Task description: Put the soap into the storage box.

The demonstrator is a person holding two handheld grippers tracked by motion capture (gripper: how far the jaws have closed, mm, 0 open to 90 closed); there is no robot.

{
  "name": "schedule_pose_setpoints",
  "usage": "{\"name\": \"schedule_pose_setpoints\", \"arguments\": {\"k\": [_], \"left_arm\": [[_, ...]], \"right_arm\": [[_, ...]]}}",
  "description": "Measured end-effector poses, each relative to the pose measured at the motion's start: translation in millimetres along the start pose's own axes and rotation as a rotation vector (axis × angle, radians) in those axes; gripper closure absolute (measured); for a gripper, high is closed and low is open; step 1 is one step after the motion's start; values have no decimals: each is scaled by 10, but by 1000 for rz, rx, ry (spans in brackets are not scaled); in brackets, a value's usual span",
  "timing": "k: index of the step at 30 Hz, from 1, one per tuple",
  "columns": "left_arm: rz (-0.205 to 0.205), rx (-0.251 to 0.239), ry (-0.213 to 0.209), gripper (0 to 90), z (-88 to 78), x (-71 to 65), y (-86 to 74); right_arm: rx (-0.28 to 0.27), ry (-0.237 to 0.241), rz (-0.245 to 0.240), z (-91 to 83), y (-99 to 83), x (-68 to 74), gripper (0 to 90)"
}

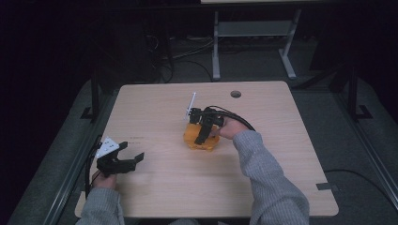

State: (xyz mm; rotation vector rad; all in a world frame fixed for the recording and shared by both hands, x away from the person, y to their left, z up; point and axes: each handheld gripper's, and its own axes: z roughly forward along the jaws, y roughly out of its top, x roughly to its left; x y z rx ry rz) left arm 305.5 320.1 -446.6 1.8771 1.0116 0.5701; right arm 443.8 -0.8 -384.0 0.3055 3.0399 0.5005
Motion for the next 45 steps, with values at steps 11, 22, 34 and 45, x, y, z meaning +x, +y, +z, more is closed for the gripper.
{"name": "schedule_pose_setpoints", "arguments": {"k": [11, 22, 34, 45], "left_arm": [[-1, -3, -3, 138, 6, -3, 0], [-2, -4, -2, 138, 7, -3, -1], [-1, 5, -1, 138, 6, -4, 0], [2, 9, -3, 138, 8, -10, -2]], "right_arm": [[-9, -3, 17, -11, -40, 4, 183], [-35, -4, 28, -68, -65, 14, 180], [-84, -16, 59, -203, -183, 26, 177], [-122, -27, 84, -355, -322, 59, 182]]}}
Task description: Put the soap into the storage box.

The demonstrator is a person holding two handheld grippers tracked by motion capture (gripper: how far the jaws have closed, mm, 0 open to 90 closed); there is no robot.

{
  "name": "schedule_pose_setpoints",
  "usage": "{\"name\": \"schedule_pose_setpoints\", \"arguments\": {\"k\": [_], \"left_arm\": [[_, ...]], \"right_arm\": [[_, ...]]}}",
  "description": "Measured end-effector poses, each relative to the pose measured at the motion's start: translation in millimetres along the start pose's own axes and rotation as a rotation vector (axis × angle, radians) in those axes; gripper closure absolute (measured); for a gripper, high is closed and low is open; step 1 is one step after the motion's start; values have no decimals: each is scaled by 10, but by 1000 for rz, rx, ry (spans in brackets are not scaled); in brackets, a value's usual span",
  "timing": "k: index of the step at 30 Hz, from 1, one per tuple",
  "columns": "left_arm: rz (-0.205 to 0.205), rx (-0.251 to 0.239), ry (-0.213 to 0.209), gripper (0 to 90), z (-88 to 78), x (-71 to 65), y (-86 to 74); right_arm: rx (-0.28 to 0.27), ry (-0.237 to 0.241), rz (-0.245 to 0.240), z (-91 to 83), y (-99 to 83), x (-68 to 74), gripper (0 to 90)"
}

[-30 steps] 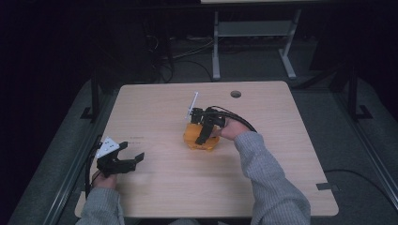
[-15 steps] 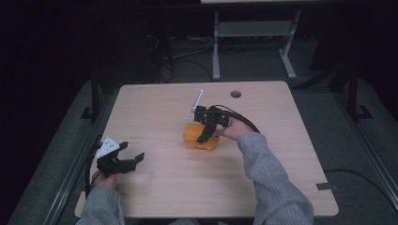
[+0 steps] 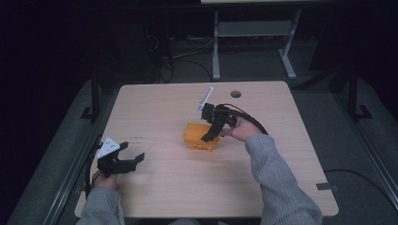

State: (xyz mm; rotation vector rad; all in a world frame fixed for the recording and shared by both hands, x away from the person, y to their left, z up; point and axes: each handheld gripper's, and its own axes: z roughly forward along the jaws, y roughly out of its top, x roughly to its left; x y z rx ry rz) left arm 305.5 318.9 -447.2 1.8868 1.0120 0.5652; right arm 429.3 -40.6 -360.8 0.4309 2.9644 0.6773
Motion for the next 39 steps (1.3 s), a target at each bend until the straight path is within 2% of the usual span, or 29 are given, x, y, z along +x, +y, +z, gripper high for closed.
{"name": "schedule_pose_setpoints", "arguments": {"k": [15, 28, 31, 39], "left_arm": [[-2, 1, 1, 138, 8, -9, -3], [6, 16, 2, 138, 14, -15, -5], [8, 16, 3, 138, 15, -17, -6], [6, 18, 0, 138, 19, -24, -9]], "right_arm": [[-40, -20, 76, -175, -317, -16, 182], [-50, -14, 144, -247, -596, 5, 183], [-37, -17, 153, -254, -649, 7, 182], [-44, -23, 174, -276, -799, 36, 183]]}}
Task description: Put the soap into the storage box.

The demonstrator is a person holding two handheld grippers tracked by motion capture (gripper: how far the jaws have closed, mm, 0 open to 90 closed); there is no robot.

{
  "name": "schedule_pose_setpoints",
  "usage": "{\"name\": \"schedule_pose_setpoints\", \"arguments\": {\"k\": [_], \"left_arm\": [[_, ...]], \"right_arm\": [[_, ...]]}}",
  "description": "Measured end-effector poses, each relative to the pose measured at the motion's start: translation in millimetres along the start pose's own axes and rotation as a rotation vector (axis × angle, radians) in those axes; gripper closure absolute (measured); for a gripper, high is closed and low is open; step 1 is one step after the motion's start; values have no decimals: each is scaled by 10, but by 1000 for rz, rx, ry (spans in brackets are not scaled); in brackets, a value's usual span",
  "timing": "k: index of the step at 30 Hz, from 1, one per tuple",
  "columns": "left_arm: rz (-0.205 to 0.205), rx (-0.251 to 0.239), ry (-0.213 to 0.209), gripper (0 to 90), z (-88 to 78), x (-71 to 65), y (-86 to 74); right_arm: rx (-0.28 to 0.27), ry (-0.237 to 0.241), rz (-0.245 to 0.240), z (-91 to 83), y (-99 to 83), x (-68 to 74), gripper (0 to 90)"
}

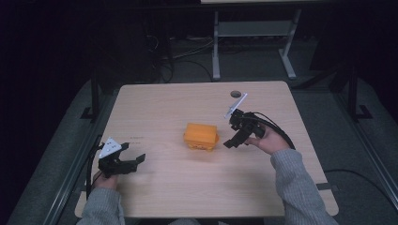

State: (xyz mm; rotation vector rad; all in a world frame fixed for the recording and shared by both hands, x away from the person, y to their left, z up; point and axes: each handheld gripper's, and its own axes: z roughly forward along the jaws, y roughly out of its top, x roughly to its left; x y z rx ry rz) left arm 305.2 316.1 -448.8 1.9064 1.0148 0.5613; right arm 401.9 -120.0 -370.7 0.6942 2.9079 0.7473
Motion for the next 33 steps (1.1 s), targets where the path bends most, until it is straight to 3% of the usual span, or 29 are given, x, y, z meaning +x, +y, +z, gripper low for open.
{"name": "schedule_pose_setpoints", "arguments": {"k": [33], "left_arm": [[8, 10, 0, 138, 26, -36, -4]], "right_arm": [[-34, -8, 125, -25, -666, 60, 173]]}}
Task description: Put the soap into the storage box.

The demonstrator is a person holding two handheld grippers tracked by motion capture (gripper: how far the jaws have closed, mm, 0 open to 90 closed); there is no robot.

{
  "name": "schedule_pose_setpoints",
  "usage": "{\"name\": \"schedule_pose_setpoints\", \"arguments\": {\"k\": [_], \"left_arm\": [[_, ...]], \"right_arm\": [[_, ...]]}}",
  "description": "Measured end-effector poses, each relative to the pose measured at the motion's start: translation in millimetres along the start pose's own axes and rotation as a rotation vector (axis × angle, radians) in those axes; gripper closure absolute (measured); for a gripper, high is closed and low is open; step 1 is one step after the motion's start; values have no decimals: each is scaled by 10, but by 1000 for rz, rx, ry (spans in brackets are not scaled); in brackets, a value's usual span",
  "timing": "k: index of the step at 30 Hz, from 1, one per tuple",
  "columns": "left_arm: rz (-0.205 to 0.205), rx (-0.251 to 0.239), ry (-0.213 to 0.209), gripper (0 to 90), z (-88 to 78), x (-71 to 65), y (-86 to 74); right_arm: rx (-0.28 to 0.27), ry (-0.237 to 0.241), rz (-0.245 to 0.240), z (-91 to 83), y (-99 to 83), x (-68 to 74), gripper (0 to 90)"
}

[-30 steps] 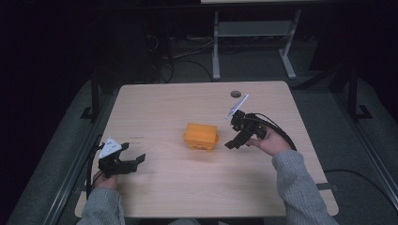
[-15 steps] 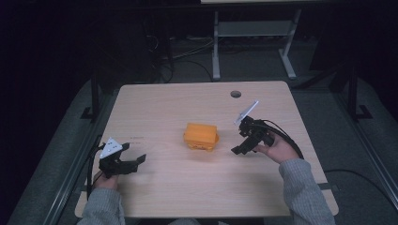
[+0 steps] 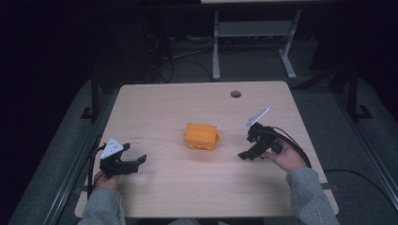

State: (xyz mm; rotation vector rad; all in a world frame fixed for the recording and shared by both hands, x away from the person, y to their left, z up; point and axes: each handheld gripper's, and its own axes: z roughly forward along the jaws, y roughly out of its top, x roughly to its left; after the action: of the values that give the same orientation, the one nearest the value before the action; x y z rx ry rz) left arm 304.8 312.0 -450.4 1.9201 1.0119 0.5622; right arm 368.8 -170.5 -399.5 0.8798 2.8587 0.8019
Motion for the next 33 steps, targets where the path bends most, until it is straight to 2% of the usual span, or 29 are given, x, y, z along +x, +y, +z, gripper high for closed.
{"name": "schedule_pose_setpoints", "arguments": {"k": [4, 20, 33], "left_arm": [[-1, 0, 1, 138, 1, 0, -1], [1, -4, 3, 138, 17, -6, -10], [7, 1, 6, 138, 16, -8, -14]], "right_arm": [[-10, 11, 21, 1, -81, 0, 156], [-27, -13, 69, -13, -452, -7, 158], [-44, -27, 99, -25, -706, 56, 158]]}}
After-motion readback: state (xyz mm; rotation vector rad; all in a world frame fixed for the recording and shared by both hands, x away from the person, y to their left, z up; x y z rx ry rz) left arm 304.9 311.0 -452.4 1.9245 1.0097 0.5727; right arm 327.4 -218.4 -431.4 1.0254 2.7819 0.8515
